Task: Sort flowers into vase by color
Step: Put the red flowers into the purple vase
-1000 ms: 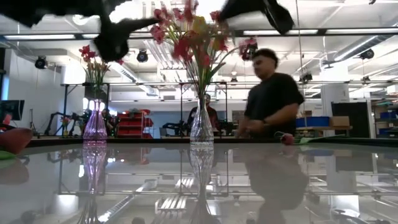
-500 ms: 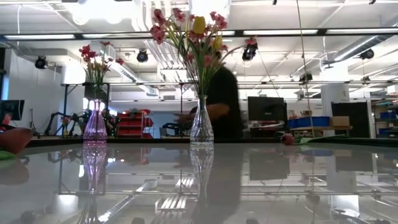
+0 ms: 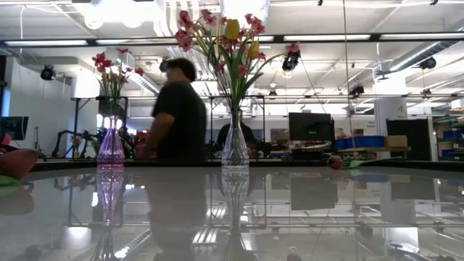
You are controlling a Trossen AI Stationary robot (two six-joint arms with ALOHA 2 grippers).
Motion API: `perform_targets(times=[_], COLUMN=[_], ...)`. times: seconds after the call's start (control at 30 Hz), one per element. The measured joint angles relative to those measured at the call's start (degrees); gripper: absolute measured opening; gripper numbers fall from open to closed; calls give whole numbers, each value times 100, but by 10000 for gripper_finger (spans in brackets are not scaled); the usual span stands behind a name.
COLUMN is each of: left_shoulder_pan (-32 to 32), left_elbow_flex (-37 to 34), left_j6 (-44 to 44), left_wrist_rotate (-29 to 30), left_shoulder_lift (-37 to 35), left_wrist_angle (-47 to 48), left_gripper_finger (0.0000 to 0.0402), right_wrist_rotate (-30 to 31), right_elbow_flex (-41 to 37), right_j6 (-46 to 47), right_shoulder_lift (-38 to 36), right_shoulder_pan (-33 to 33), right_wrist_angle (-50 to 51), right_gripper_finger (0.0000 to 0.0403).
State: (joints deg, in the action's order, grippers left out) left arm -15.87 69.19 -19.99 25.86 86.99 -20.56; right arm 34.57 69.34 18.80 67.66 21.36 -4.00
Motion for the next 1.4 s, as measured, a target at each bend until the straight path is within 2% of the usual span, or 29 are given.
perform_targets(times=[0.27, 0.37, 0.5, 0.6, 0.7, 0.73, 0.83, 0.97, 1.07, 1.13, 1.3, 1.4], left_shoulder_pan=[300, 376, 529, 596, 654, 679, 770, 809, 816, 820, 917, 1281], left_elbow_flex=[0, -2, -17, -20, 65, 112, 325, 834, 1018, 979, 467, -30], left_j6=[78, 121, 156, 337, 583, 617, 666, 909, 1010, 1015, 592, 213], left_wrist_rotate=[-384, -515, -986, -1035, -1059, -1062, -1064, -974, -661, -236, 1460, 2391], left_shoulder_lift=[200, 200, 201, 200, 200, 195, 80, -280, -644, -974, -2087, -2778], left_wrist_angle=[-470, -431, -397, -365, -61, 171, 1155, 2800, 3858, 4433, 5631, 6142], left_gripper_finger=[271, 257, 200, 126, 35, 18, 15, 3, 2, 1, 0, 0], right_wrist_rotate=[-158, -148, -7, -3, -3, -3, -3, -5, -2, 1, 11, 151], right_elbow_flex=[-2, 0, 4, 2, 2, 2, 120, 563, 940, 1115, 1347, 1355], right_j6=[72, 70, 70, 71, 111, 110, 63, 53, -29, -100, -291, -465], right_shoulder_lift=[197, 199, 199, 199, 199, 199, 183, 37, -29, -63, -162, -171], right_shoulder_pan=[16, 13, 0, -2, 0, 0, 0, 3, 15, 29, 38, 35], right_wrist_angle=[-99, -128, -104, -100, -104, -102, 39, 703, 1430, 1794, 2012, 2001], right_gripper_finger=[9, 9, 10, 22, 57, 73, 129, 196, 231, 249, 274, 278])
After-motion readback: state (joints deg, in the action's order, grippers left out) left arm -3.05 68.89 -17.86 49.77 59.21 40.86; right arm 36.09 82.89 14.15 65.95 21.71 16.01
